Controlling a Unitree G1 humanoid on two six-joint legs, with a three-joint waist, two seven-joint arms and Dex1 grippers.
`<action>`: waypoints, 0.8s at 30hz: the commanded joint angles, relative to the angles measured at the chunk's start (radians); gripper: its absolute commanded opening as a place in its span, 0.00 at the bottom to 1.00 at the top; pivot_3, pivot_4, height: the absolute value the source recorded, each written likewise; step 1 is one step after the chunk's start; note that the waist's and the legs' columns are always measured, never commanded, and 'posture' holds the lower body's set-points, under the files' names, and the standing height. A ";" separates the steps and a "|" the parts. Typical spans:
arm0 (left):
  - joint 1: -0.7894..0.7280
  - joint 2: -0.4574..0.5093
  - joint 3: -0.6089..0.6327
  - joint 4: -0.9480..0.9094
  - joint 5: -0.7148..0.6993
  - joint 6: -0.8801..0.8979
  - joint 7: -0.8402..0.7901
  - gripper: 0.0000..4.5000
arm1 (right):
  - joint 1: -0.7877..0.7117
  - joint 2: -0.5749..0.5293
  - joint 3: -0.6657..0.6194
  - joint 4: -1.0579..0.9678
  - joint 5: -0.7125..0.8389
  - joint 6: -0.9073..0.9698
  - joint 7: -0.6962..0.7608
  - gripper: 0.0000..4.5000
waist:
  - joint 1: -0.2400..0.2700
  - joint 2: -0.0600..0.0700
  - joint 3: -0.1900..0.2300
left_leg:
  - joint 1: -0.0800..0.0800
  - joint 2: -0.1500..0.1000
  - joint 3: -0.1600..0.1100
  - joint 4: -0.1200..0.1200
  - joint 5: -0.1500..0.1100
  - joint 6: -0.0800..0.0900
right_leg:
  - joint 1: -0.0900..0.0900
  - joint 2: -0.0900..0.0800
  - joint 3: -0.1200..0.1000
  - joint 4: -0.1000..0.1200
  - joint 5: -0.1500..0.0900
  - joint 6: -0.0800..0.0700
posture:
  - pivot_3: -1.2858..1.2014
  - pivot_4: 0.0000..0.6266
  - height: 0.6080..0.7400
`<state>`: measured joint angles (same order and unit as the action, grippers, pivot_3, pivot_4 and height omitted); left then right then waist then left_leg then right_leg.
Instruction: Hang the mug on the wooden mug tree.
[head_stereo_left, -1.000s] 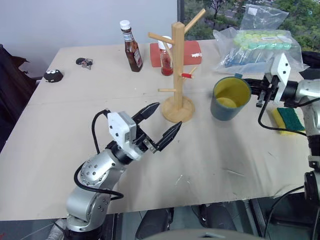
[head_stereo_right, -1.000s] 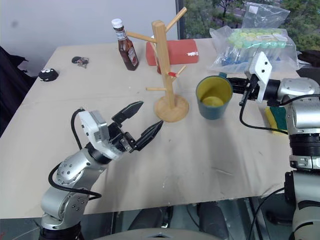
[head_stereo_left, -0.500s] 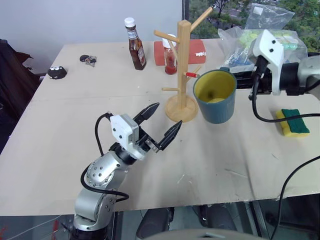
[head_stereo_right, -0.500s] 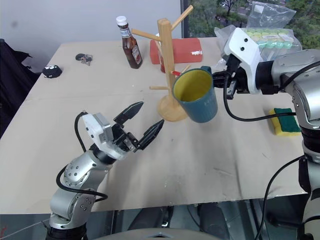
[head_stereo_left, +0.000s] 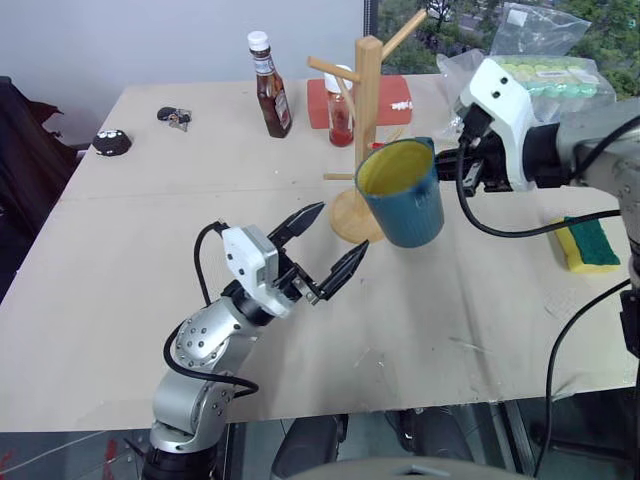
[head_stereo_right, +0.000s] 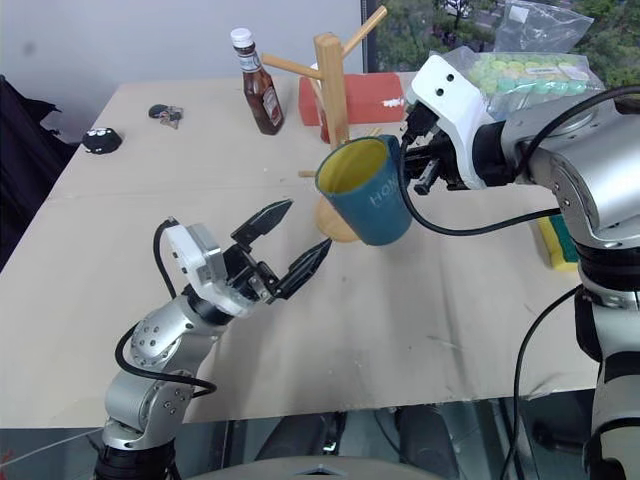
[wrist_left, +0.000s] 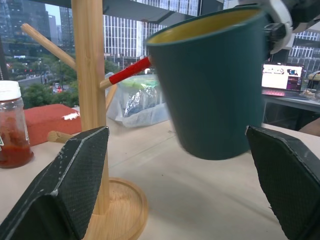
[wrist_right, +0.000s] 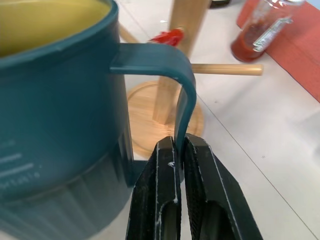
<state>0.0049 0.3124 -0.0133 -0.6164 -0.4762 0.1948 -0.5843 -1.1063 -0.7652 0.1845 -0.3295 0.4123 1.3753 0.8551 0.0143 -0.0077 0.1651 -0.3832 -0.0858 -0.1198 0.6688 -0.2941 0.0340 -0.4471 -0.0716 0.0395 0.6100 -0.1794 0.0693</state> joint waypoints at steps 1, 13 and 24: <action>0.013 -0.009 0.016 -0.035 -0.035 -0.028 0.003 1.00 | -0.045 0.015 -0.015 -0.003 0.018 0.007 -0.026 0.02 | 0.000 0.000 0.000 | 0.000 0.000 0.000 0.000 0.000 0.000 | 0.000 0.000 0.000 0.000 0.000 0.000 | 0.52 0.24 0.98; 0.100 -0.087 0.066 -0.049 -0.112 -0.149 0.016 1.00 | -0.098 0.026 0.043 0.056 0.037 -0.007 -0.036 0.02 | -0.002 0.000 0.000 | 0.000 0.000 0.000 0.000 0.000 0.000 | 0.000 0.001 0.000 0.000 0.000 0.000 | 0.52 0.24 0.98; 0.113 -0.121 0.028 -0.044 -0.067 -0.220 0.047 1.00 | -0.147 0.050 0.123 0.148 0.009 -0.073 -0.034 0.02 | -0.002 0.000 0.000 | 0.000 0.000 0.001 0.000 0.000 0.000 | 0.000 0.001 0.000 0.001 0.001 0.000 | 0.52 0.24 0.98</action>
<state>0.1206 0.1924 0.0252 -0.6187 -0.5487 0.0018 -0.5393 -1.2109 -0.7161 0.3182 -0.1783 0.4359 1.3294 0.8232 0.0123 -0.0078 0.1648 -0.3828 -0.0856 -0.1192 0.6689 -0.2940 0.0341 -0.4473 -0.0704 0.0398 0.6106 -0.1788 0.0689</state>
